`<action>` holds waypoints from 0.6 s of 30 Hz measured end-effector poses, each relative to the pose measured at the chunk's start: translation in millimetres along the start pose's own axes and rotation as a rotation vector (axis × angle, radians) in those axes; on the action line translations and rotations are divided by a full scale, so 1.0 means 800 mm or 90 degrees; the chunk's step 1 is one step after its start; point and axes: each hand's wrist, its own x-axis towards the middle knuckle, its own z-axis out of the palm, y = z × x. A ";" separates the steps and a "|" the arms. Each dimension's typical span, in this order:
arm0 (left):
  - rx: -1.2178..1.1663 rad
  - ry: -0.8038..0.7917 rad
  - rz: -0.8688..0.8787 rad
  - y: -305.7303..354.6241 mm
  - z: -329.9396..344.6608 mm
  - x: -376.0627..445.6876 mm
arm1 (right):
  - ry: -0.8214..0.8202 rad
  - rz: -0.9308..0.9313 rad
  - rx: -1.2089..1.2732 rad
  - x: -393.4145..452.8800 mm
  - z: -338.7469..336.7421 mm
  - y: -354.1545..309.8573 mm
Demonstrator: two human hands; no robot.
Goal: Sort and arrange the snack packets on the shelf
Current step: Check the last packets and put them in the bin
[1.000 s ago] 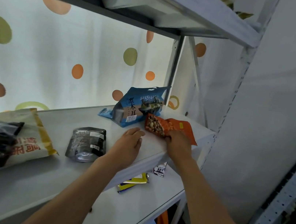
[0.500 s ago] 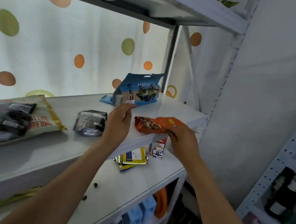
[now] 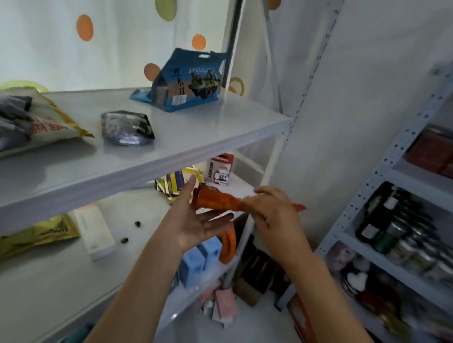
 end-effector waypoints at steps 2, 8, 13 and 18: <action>-0.019 0.044 -0.005 -0.024 -0.012 0.001 | -0.035 -0.014 -0.053 -0.033 0.009 -0.003; 0.028 0.041 0.024 -0.094 -0.042 -0.014 | 0.106 0.187 -0.102 -0.142 0.049 0.004; 0.031 0.053 0.118 -0.146 -0.041 -0.028 | 0.329 0.671 0.423 -0.173 0.077 -0.046; 0.055 -0.028 0.116 -0.165 -0.043 -0.036 | 0.404 0.790 0.754 -0.183 0.074 -0.073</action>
